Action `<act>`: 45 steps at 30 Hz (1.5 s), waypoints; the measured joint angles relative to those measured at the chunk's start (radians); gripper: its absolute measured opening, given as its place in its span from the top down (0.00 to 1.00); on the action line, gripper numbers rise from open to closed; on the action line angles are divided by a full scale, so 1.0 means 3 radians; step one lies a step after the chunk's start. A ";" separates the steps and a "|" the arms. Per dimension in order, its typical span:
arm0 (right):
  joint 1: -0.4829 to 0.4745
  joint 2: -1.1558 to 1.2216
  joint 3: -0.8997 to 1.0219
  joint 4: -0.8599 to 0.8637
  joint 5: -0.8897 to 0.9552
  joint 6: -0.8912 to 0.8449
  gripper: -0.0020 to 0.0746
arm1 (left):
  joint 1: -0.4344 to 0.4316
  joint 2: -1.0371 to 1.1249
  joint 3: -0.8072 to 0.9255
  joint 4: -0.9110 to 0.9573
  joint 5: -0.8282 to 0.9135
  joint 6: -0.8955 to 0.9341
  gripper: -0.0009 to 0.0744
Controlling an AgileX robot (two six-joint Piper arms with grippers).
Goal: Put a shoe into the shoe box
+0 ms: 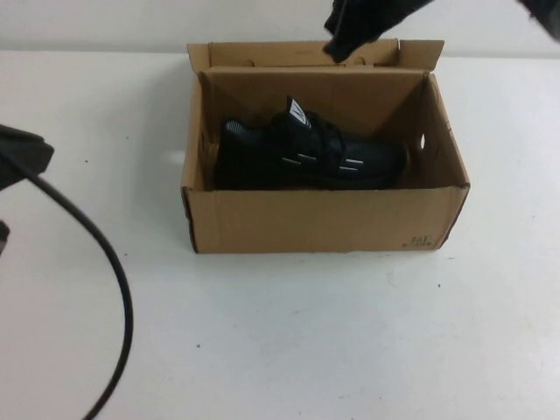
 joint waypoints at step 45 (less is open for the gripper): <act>-0.0263 -0.6505 0.7057 0.0278 -0.2859 0.0953 1.00 | -0.1239 -0.1363 0.1869 0.2283 -0.2331 -0.3398 0.99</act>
